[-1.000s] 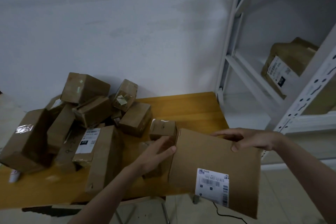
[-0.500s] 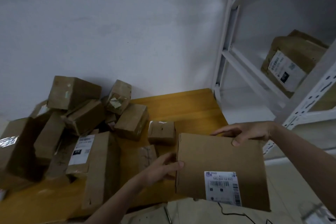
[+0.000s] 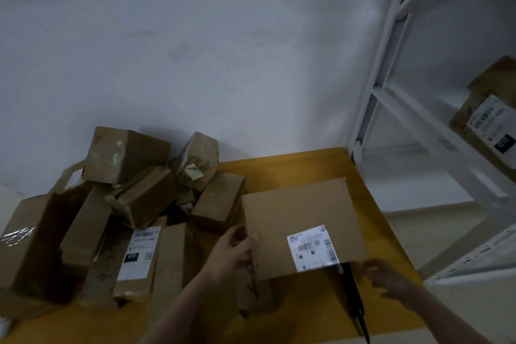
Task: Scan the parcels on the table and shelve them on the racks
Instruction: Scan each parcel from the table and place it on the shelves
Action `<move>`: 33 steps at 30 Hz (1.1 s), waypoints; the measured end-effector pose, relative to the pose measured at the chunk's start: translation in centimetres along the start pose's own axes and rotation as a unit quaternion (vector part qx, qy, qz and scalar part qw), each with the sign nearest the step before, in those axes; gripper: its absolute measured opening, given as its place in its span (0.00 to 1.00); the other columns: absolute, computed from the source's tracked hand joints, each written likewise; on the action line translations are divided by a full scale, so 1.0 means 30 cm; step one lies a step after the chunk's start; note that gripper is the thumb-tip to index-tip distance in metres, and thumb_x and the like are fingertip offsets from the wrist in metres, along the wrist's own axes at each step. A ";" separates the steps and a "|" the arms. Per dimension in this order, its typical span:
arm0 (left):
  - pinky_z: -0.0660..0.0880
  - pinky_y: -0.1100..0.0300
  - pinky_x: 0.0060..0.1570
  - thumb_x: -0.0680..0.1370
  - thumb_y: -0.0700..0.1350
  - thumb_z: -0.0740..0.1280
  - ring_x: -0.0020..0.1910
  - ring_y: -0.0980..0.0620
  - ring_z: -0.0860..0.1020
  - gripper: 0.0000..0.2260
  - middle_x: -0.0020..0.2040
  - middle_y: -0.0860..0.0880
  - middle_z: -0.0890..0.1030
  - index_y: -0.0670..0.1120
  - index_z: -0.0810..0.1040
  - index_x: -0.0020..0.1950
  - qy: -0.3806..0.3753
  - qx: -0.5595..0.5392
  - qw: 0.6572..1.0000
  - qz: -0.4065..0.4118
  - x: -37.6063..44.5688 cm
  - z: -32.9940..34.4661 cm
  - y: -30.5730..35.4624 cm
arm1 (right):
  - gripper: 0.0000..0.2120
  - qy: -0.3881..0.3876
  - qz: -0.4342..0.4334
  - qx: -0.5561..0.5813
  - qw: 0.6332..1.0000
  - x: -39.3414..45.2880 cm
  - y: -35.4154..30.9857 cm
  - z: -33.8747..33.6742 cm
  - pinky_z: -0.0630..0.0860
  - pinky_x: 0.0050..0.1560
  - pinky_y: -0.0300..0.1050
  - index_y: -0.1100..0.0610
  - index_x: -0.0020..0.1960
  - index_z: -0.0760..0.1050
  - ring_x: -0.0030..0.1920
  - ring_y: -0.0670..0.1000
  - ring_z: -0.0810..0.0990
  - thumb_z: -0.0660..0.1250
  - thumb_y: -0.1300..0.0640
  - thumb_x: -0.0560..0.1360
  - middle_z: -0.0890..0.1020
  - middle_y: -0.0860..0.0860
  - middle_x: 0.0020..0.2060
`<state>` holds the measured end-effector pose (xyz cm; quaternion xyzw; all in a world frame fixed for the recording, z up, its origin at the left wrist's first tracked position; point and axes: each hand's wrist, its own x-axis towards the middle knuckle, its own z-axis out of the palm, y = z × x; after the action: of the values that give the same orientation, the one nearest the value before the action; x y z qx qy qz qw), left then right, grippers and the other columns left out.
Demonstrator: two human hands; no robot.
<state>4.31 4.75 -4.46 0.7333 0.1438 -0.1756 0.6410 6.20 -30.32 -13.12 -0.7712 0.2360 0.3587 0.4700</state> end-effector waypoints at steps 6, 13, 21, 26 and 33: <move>0.80 0.57 0.47 0.69 0.56 0.69 0.57 0.51 0.78 0.29 0.63 0.48 0.76 0.50 0.68 0.67 0.024 -0.001 1.000 0.016 0.052 -0.114 -0.017 | 0.10 0.012 0.008 -0.040 0.999 0.122 0.049 0.204 0.65 0.35 0.42 0.60 0.49 0.68 0.34 0.49 0.69 0.68 0.57 0.76 0.71 0.53 0.35; 0.79 0.62 0.43 0.75 0.52 0.69 0.55 0.53 0.78 0.23 0.62 0.50 0.75 0.51 0.67 0.67 0.037 0.017 0.999 0.013 0.084 -0.154 -0.044 | 0.19 0.066 0.019 0.020 0.997 0.160 0.092 0.229 0.70 0.39 0.50 0.60 0.68 0.65 0.41 0.58 0.74 0.63 0.61 0.79 0.77 0.58 0.44; 0.75 0.65 0.41 0.76 0.53 0.68 0.59 0.50 0.76 0.28 0.65 0.49 0.72 0.47 0.65 0.73 0.028 0.039 0.999 0.018 0.116 -0.106 -0.038 | 0.19 0.087 -0.058 0.114 0.988 0.006 0.057 0.167 0.67 0.32 0.49 0.59 0.67 0.66 0.31 0.55 0.70 0.62 0.68 0.78 0.73 0.58 0.34; 0.77 0.64 0.40 0.77 0.51 0.68 0.54 0.52 0.76 0.25 0.61 0.50 0.74 0.47 0.67 0.71 0.027 0.060 0.997 0.038 0.142 -0.045 -0.023 | 0.19 0.096 -0.117 0.189 0.970 -0.220 0.016 0.081 0.69 0.32 0.48 0.52 0.63 0.68 0.29 0.54 0.69 0.62 0.69 0.76 0.71 0.57 0.30; 0.78 0.64 0.41 0.76 0.48 0.69 0.49 0.59 0.77 0.19 0.52 0.58 0.75 0.51 0.66 0.65 0.017 0.032 0.996 0.076 0.158 0.095 -0.006 | 0.19 0.137 -0.187 0.129 0.964 -0.512 -0.028 0.136 0.69 0.28 0.43 0.47 0.53 0.70 0.26 0.51 0.69 0.62 0.70 0.74 0.71 0.54 0.28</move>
<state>8.27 1.88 -7.06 0.7649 0.0926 -0.1188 0.6262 -4.27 -25.87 -1.96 -0.7763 0.1946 0.1217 0.5872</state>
